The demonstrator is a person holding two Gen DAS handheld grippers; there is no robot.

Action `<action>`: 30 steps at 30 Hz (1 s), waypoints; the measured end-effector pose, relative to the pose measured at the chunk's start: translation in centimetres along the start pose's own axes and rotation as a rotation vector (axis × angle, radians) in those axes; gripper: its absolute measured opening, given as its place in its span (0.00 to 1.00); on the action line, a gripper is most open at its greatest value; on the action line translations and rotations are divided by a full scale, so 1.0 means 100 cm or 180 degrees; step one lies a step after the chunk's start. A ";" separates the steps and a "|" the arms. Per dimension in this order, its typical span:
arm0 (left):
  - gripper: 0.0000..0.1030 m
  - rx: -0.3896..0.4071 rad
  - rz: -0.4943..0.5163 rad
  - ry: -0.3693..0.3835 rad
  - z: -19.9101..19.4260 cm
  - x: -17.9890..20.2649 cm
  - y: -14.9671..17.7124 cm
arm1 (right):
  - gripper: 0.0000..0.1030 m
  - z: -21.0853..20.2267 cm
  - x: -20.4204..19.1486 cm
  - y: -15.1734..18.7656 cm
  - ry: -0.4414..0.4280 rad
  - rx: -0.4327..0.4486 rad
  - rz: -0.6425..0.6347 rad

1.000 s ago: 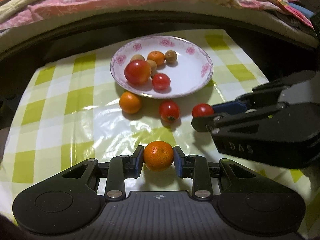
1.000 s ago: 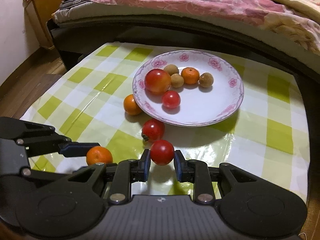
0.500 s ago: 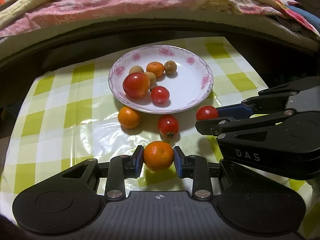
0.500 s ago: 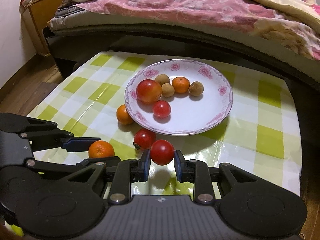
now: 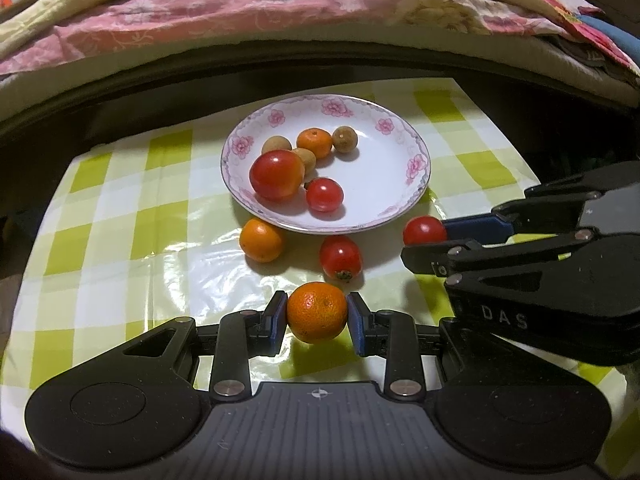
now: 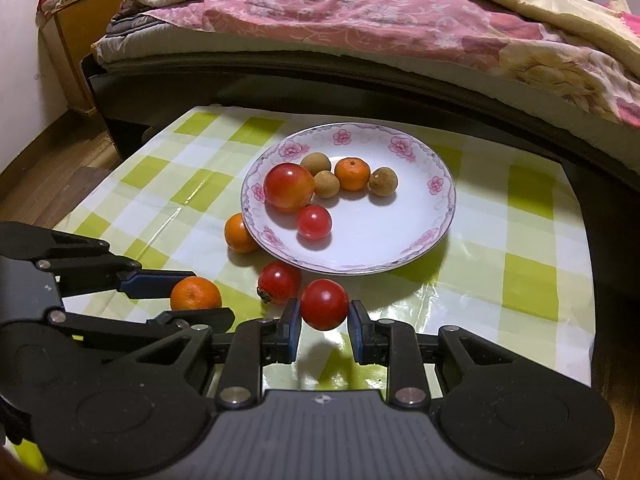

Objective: Organize fruits
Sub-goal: 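Carry the tangerine in the left gripper and cherry tomato in the right gripper over the plate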

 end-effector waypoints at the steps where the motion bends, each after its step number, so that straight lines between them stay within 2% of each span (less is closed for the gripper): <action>1: 0.38 0.0005 -0.0006 -0.0002 0.000 0.000 0.000 | 0.29 0.000 0.000 0.000 0.0003 -0.0001 -0.0003; 12: 0.38 0.0067 -0.0039 -0.0018 -0.002 -0.001 -0.007 | 0.29 -0.001 0.002 -0.002 0.0022 0.0018 0.0016; 30: 0.37 0.0198 -0.0039 -0.0005 0.016 0.000 -0.049 | 0.29 0.008 0.029 -0.034 0.0098 0.0147 0.0222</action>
Point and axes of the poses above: each gripper's, at about its wrist camera, not at the fingertips, and z roughly the way its jaws point, x to its right, y to its underside, the point moved 1 cm from there along z, roughly the way its jaws point, and after that the axes turned 9 degrees about -x, right-handed, at the moved point
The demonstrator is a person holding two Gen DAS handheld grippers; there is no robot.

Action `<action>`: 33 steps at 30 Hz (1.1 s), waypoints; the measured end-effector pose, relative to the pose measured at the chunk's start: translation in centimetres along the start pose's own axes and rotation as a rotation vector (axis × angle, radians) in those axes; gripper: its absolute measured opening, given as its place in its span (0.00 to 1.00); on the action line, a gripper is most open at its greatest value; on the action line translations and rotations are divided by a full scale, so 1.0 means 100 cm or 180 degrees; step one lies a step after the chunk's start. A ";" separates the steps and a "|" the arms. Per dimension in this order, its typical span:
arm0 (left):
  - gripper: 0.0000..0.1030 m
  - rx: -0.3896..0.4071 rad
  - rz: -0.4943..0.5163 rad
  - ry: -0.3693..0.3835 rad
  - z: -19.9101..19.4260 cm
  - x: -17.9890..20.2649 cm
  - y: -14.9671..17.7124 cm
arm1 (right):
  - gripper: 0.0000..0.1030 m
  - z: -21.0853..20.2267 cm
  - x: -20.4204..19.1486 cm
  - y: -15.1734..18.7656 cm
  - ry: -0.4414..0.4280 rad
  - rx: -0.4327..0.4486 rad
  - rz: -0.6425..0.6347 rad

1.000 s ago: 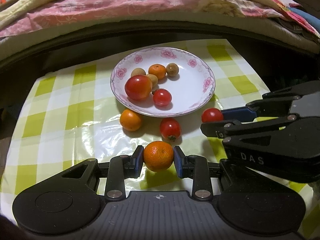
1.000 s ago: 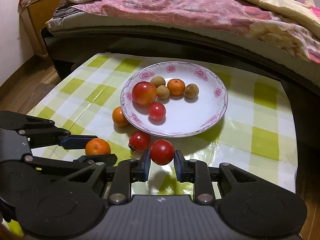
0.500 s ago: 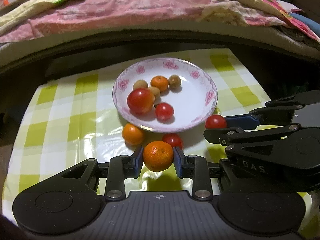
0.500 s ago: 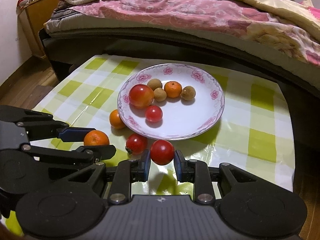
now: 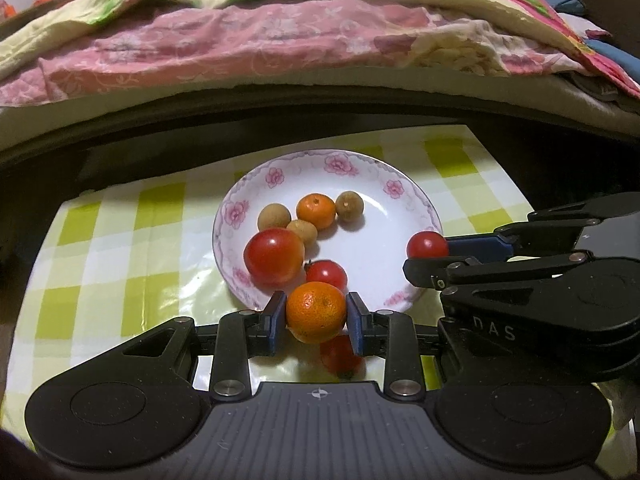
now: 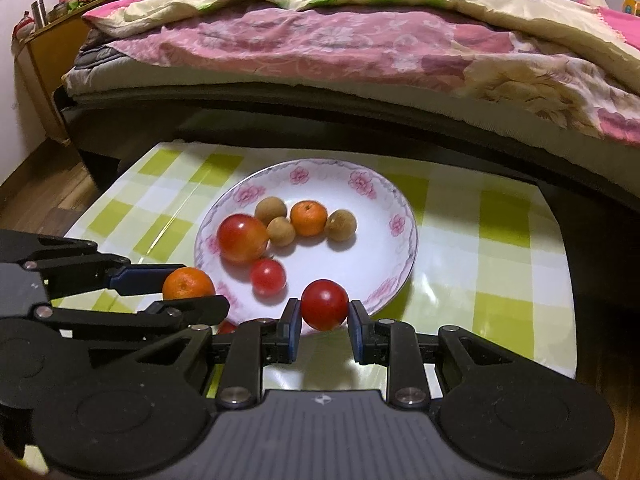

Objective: Organize fruits
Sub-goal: 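Carry the tangerine in the left gripper and cherry tomato in the right gripper over the plate, then open the left gripper to drop the tangerine while the right gripper releases the cherry tomato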

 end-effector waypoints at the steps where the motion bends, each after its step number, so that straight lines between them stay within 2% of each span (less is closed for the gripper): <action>1: 0.37 -0.0002 -0.0001 -0.0005 0.002 0.000 -0.002 | 0.29 0.002 0.001 -0.002 0.0009 -0.0005 0.0001; 13: 0.37 -0.0045 -0.0105 -0.0018 0.030 -0.010 -0.015 | 0.29 0.031 0.009 -0.018 0.0050 -0.0041 0.0009; 33: 0.39 0.0094 -0.0235 0.0065 0.036 -0.016 -0.028 | 0.30 0.052 0.027 -0.034 -0.0001 0.0008 0.0217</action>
Point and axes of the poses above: each gripper's, at about its wrist camera, not at the fingertips, and z roughly the way its jaws point, x to its right, y to its underside, the point moved 1 cm from there along z, roughly the way its jaws point, and after that the axes turned 9 degrees about -x, right-handed, at the moved point
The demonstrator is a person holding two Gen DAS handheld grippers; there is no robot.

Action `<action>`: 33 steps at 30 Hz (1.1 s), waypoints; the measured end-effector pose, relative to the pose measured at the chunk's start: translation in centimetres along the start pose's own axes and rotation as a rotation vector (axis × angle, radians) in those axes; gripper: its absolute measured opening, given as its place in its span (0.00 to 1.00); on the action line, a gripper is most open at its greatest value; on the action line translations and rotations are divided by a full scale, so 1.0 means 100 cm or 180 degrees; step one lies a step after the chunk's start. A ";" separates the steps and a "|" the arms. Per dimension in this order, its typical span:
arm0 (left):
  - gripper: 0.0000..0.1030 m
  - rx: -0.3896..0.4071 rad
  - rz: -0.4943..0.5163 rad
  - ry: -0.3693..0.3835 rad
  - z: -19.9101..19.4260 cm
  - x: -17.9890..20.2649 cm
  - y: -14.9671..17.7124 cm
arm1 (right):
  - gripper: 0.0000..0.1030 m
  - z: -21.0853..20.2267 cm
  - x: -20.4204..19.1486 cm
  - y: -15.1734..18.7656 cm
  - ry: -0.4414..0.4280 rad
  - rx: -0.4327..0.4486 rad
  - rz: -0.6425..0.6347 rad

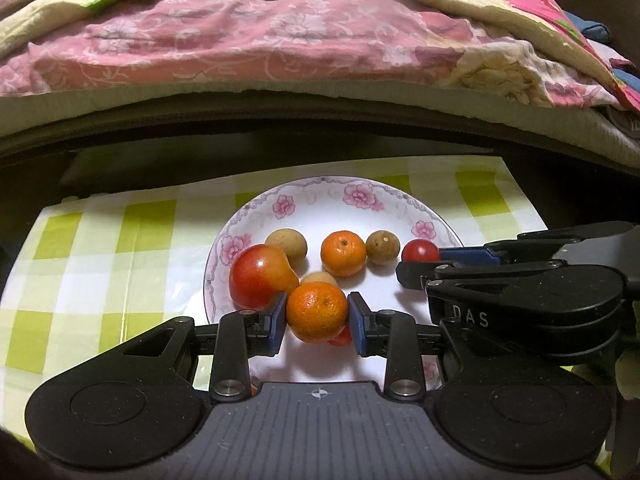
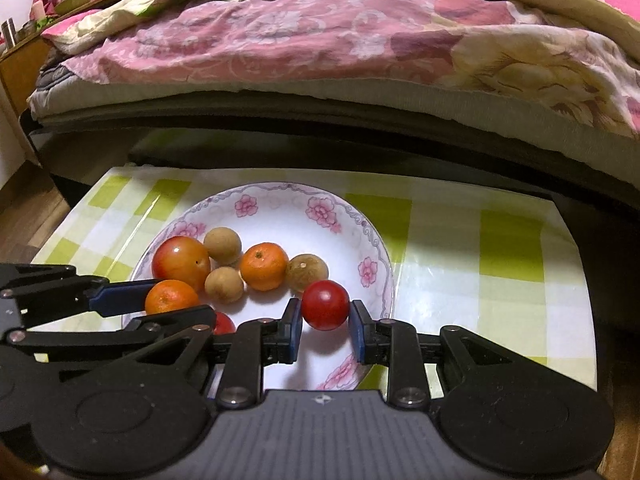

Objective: Organize fruits
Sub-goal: 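Open the left gripper to drop the tangerine while the right gripper releases the cherry tomato, then withdraw both grippers from the plate toward the remaining fruit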

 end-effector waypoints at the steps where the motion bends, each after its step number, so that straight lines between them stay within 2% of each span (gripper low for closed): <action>1: 0.39 0.0006 -0.0011 -0.0001 -0.001 -0.001 0.000 | 0.30 0.001 0.001 -0.001 -0.0020 -0.0004 0.0019; 9: 0.40 0.0013 -0.0106 0.0036 -0.002 -0.004 -0.001 | 0.30 0.002 0.005 -0.004 -0.0105 -0.0022 0.0149; 18: 0.45 0.0016 -0.0204 0.0103 -0.005 -0.007 -0.005 | 0.30 -0.001 0.009 -0.005 -0.0152 -0.0017 0.0256; 23: 0.57 0.0051 -0.0264 0.0068 -0.009 -0.012 -0.007 | 0.30 -0.002 0.011 -0.006 -0.0210 -0.0007 0.0338; 33: 0.61 0.0120 -0.0269 0.0076 -0.017 -0.013 -0.009 | 0.31 -0.010 0.012 -0.008 -0.0285 0.0065 0.0455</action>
Point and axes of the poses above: each gripper's, at about its wrist camera, not at the fingertips, and z roughly the way its jaws point, x to its right, y to its underside, the point moved 1 cm from there along z, roughly the way its jaws point, and after that the axes turned 9 degrees about -x, right-handed, at the moved point
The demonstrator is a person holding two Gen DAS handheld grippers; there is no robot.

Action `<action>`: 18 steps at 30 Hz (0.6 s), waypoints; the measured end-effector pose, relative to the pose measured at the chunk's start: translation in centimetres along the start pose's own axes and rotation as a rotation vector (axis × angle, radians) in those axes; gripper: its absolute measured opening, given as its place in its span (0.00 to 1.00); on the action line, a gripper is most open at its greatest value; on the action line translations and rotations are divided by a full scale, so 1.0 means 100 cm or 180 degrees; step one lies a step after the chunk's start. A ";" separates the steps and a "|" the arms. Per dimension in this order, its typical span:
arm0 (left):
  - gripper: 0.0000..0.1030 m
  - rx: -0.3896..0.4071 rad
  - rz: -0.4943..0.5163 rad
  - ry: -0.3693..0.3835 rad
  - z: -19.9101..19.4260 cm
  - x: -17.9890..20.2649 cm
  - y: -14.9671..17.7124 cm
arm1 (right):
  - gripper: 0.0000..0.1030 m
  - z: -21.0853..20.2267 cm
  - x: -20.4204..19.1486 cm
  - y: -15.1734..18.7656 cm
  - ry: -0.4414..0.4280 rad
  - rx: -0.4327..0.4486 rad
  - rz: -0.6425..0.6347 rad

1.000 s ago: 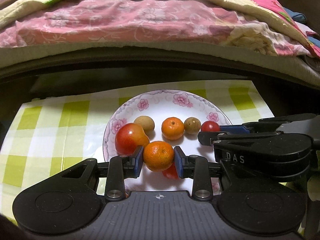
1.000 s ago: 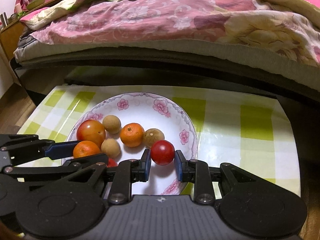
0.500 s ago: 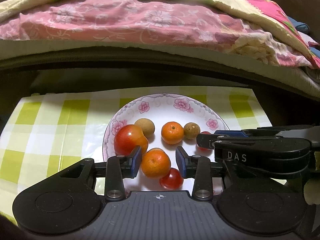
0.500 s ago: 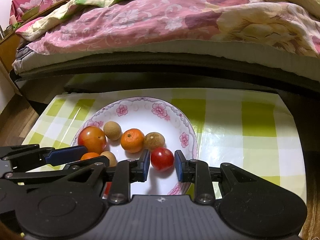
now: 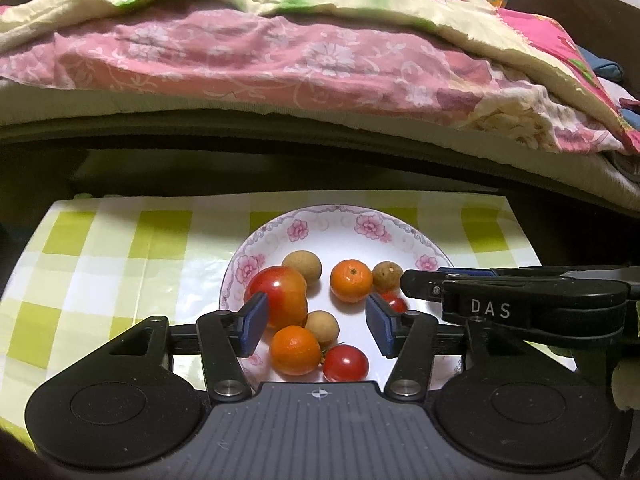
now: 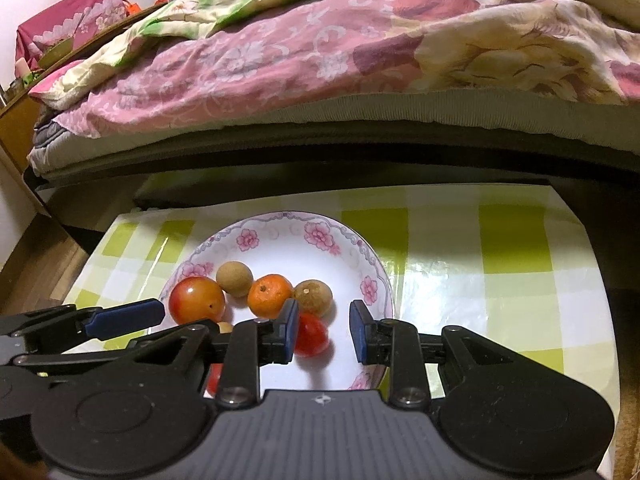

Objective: Organize fruits
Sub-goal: 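Withdraw both grippers from the plate toward the remaining fruit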

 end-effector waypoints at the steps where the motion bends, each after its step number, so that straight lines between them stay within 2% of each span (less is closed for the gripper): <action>1: 0.62 0.0001 0.0001 -0.0010 -0.001 0.000 0.000 | 0.31 -0.001 0.000 0.000 -0.0003 0.0006 0.0001; 11: 0.68 -0.0012 0.0110 -0.0121 -0.016 0.003 0.007 | 0.33 -0.015 -0.005 0.007 0.0028 0.0030 -0.0066; 18: 0.69 -0.0091 0.0218 -0.0247 -0.030 0.000 0.021 | 0.35 -0.030 -0.018 0.025 0.0024 0.0016 -0.0223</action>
Point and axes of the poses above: each gripper's, at about its wrist camera, not at the fingertips, and z roughly the way its jaws point, x to its right, y to its underside, the point moved 1 cm from there along z, roughly the way its jaws point, and after that the axes turned 9 degrees about -x, right-handed, at the moved point
